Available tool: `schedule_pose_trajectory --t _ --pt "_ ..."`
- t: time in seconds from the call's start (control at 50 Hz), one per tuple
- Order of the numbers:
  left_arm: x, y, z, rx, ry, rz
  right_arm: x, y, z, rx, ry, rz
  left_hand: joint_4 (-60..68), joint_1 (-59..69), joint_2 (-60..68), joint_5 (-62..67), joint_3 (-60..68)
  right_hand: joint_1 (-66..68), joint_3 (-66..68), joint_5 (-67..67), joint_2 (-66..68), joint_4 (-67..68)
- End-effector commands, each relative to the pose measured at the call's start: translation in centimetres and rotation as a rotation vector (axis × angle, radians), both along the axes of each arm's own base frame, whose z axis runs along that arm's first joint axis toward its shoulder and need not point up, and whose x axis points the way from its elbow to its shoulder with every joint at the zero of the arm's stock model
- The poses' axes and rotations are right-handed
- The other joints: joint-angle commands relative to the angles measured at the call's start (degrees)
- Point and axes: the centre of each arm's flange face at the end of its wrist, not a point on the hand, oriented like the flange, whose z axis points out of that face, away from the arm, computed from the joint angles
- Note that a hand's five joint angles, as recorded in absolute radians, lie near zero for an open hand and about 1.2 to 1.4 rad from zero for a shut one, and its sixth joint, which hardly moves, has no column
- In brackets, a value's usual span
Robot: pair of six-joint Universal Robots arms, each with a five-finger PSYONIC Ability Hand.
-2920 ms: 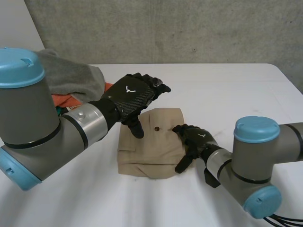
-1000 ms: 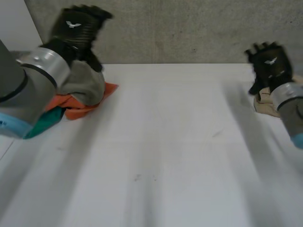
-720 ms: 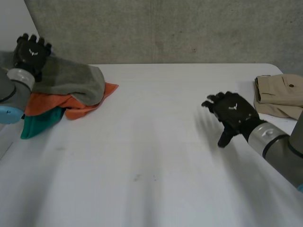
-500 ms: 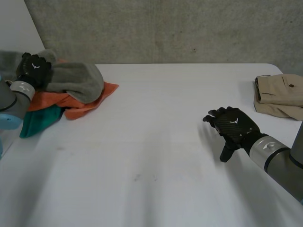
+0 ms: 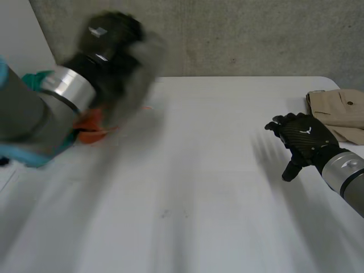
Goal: Fold the laundry.
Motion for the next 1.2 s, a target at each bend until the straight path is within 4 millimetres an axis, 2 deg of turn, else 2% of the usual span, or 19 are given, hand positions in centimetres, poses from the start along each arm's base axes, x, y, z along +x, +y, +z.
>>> schedule_pose_trajectory --t 0.02,0.08,0.1,0.14,0.18,0.24,0.32,0.38,0.4,0.52,0.66,0.82,0.92,0.94,1.0,1.08,1.1,1.14,1.2 --pt "-6.3 7.7 -7.6 0.228 -0.104 -0.237 -0.7 -0.5 0.3 0.015 -0.046 -0.036 11.4 18.1 11.3 15.4 12.0 -2.0 -2.3 -4.1 -2.7 -3.7" --pt "-7.9 9.8 -9.8 0.28 -0.144 -0.3 -0.7 -0.6 0.3 0.014 -0.048 -0.038 9.6 16.3 9.5 13.6 10.2 -2.0 -2.3 -4.1 -2.7 -3.7" --pt "-8.9 11.3 -10.7 0.306 -0.169 -0.339 -0.7 -0.7 0.4 0.01 -0.047 -0.037 -8.9 -2.2 -9.0 -4.9 -8.3 -2.0 -2.3 -4.1 -2.7 -3.7" --pt "-9.6 12.5 -11.0 0.314 -0.19 -0.365 -0.7 -0.7 0.4 0.009 -0.047 -0.039 -27.9 -21.1 -27.9 -23.8 -27.3 -2.0 -2.3 -4.1 -2.7 -3.7" --pt "-9.4 12.5 -10.9 0.319 -0.213 -0.347 -0.7 -0.8 0.5 0.006 -0.044 -0.036 -40.3 -33.6 -40.4 -36.3 -39.7 -2.0 -2.3 -4.1 -2.7 -3.7" --pt "-8.8 12.2 -10.7 0.324 -0.237 -0.304 -0.7 -0.8 0.6 0.005 -0.043 -0.036 -43.8 -37.0 -43.8 -39.7 -43.1 -2.0 -2.3 -4.1 -2.7 -3.7" --pt "-7.0 11.1 -9.6 0.332 -0.265 -0.19 -0.7 -0.7 0.7 0.019 -0.04 -0.034 -45.8 -39.0 -45.9 -41.8 -45.2 -2.0 -2.3 -4.1 -2.7 -3.7" --pt "-4.2 10.0 -8.7 0.358 -0.301 -0.069 -0.7 -0.2 1.0 0.053 -0.031 -0.033 -45.8 -39.0 -45.9 -41.8 -45.2 -2.0 -2.3 -4.1 -2.7 -3.7" --pt "-2.8 9.8 -8.6 0.38 -0.324 -0.013 -0.6 0.2 1.6 0.073 -0.025 -0.026 -45.8 -39.0 -45.9 -41.8 -45.2 -2.0 -2.3 -4.1 -2.7 -3.7" --pt "0.9 10.4 -9.2 0.428 -0.39 0.096 -0.4 3.3 2.6 0.22 0.06 0.032 -46.5 -39.7 -46.5 -42.4 -45.8 -2.0 -2.3 -4.1 -2.7 -3.7" --pt "4.1 9.9 -12.3 0.431 -0.597 0.171 -0.2 6.1 0.4 0.315 0.205 0.127 -46.3 -39.5 -46.4 -42.3 -45.7 -2.0 -2.3 -4.1 -2.7 -3.7" --pt "4.8 8.6 -16.2 0.434 -0.761 0.176 1.2 7.7 -2.3 0.304 0.217 0.188 -44.8 -38.0 -44.9 -40.7 -44.2 -0.8 -1.0 -2.8 -1.5 -2.4" --pt "4.6 8.1 -17.7 0.449 -0.784 0.17 1.6 7.6 -3.9 0.278 0.228 0.19 -39.1 -32.3 -39.1 -35.0 -38.5 30.4 30.2 28.4 29.8 28.8" --pt "4.5 8.0 -18.1 0.455 -0.791 0.166 1.6 7.5 -4.0 0.264 0.234 0.181 -38.4 -31.6 -38.5 -34.4 -37.8 43.8 43.6 41.8 43.1 42.2" --pt "4.3 7.9 -18.9 0.47 -0.801 0.156 1.5 7.5 -4.2 0.259 0.241 0.169 -34.9 -28.1 -34.9 -30.8 -34.3 64.7 64.5 62.7 64.1 63.1" --pt "4.0 7.9 -19.6 0.481 -0.812 0.149 1.4 7.4 -4.1 0.255 0.238 0.148 -19.9 -13.2 -20.0 -15.9 -19.3 68.0 67.7 65.9 67.3 66.3" --pt "4.0 7.8 -19.5 0.472 -0.807 0.152 1.4 7.4 -3.9 0.252 0.235 0.146 -5.9 0.9 -6.0 -1.9 -5.3 68.0 67.7 65.9 67.3 66.3" --pt "4.0 7.5 -19.2 0.455 -0.796 0.164 1.4 7.4 -3.8 0.249 0.232 0.144 10.5 17.2 10.4 14.5 11.1 68.0 67.7 65.9 67.3 66.3" --pt "4.0 6.8 -17.8 0.391 -0.765 0.217 1.3 7.1 -3.1 0.22 0.228 0.137 11.4 18.1 11.3 15.4 12.0 68.0 67.7 65.9 67.3 66.3"
